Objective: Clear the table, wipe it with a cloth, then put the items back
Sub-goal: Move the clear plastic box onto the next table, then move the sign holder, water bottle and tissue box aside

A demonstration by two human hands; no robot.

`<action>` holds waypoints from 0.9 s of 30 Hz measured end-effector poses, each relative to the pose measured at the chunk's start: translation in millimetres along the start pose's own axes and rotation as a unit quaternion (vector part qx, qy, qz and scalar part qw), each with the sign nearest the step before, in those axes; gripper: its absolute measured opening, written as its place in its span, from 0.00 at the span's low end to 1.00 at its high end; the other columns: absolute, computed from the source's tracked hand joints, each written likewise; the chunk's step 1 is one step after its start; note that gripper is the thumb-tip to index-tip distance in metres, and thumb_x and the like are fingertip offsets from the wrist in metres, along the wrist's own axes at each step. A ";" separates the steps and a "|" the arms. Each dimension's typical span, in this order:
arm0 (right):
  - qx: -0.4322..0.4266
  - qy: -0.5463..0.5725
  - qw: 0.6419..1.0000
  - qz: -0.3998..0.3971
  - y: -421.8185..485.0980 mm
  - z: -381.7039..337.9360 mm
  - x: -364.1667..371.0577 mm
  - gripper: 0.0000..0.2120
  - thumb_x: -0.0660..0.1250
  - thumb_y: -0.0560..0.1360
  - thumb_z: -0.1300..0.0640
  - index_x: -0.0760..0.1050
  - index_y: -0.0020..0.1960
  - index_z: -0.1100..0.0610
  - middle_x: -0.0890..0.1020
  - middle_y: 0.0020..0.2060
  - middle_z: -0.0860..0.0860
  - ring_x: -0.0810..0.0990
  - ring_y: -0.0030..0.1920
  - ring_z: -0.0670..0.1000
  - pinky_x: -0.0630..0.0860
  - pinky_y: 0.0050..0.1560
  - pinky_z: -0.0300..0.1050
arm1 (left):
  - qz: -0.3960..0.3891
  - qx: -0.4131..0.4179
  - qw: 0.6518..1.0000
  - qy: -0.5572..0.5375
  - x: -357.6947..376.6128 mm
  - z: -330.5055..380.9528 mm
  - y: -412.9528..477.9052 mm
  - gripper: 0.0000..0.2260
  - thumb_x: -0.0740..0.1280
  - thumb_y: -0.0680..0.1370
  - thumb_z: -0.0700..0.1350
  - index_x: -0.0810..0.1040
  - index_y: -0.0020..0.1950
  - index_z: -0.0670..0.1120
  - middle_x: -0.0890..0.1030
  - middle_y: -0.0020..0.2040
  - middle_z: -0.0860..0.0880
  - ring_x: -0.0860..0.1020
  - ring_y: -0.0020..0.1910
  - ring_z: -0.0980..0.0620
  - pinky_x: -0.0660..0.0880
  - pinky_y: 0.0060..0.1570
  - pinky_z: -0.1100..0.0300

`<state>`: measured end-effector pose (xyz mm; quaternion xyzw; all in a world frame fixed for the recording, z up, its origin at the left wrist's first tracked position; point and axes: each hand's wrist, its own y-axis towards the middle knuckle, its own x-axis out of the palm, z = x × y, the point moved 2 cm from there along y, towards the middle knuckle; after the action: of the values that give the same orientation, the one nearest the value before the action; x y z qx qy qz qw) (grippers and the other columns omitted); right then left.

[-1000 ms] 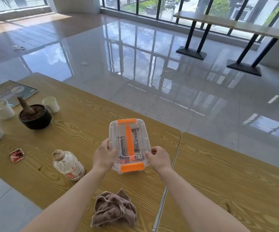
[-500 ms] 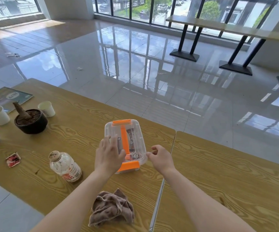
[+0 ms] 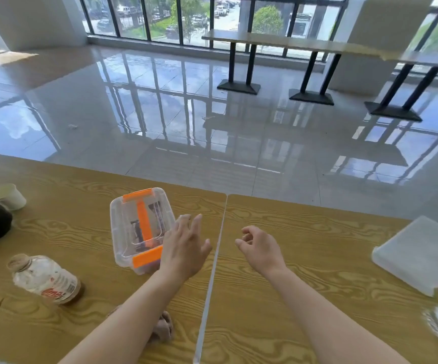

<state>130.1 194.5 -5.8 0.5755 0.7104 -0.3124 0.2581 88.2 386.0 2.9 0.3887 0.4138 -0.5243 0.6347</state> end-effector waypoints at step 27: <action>0.210 0.016 0.959 0.189 -191.0 284.9 -209.4 0.16 0.69 0.78 0.50 0.77 0.64 0.54 0.82 0.50 0.47 0.80 0.50 0.45 0.76 0.53 0.43 | -0.161 0.257 0.951 -0.067 138.5 342.2 -78.9 0.31 0.63 0.79 0.54 0.58 0.80 0.49 0.65 0.76 0.49 0.63 0.75 0.49 0.64 0.70 0.50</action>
<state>-12.1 -181.2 -17.0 0.7450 0.5116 -0.3908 0.1747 65.5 9.4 -9.4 0.4308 0.2790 -0.7328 0.4467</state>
